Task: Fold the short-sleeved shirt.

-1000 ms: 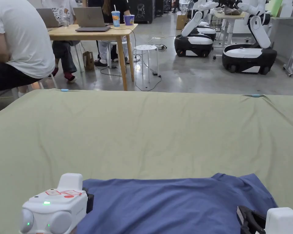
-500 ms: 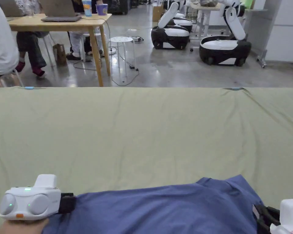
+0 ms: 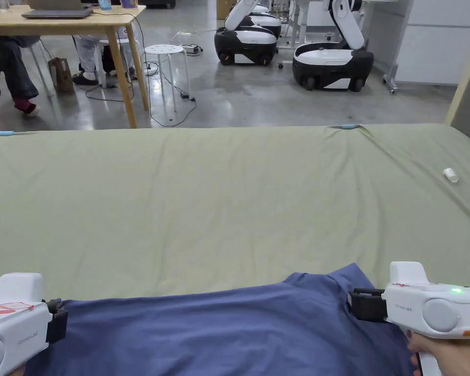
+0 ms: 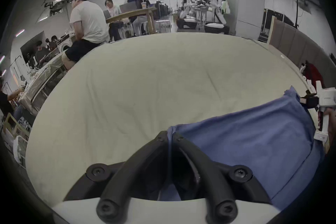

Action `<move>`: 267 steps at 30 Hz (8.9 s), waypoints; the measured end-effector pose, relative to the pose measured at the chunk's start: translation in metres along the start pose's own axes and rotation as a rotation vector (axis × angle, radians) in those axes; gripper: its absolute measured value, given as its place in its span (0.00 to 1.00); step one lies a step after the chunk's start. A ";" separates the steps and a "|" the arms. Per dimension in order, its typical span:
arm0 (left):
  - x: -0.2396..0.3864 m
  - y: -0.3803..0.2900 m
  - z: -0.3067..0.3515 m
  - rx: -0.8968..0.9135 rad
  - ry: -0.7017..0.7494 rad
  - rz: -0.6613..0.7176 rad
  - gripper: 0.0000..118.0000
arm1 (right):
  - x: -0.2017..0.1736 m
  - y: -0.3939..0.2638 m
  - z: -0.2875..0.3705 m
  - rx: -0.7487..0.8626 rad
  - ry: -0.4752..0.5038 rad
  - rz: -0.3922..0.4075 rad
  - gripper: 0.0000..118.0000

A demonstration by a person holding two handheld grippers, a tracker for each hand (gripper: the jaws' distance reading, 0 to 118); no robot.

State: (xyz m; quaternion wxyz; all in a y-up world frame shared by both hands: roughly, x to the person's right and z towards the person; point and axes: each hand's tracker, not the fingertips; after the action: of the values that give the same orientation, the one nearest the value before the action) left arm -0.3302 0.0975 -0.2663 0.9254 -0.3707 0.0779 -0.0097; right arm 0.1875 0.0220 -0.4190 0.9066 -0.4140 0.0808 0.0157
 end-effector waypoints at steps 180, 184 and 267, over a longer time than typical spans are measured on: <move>0.021 -0.245 0.104 0.083 -0.720 1.115 0.61 | -0.185 -0.202 0.287 0.428 0.165 0.241 0.00; 0.040 -0.244 0.082 0.030 -0.696 1.146 0.14 | -0.182 -0.202 0.288 0.429 0.158 0.234 0.00; 0.053 -0.199 0.144 0.105 -0.506 0.587 0.71 | -0.170 -0.201 0.178 0.110 0.314 0.110 0.00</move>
State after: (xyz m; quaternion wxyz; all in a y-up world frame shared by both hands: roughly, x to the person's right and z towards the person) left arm -0.2481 0.0482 -0.0344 0.8966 -0.2753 -0.0508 0.3432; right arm 0.0627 0.0301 -0.1271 0.9020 -0.3559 0.2444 -0.0041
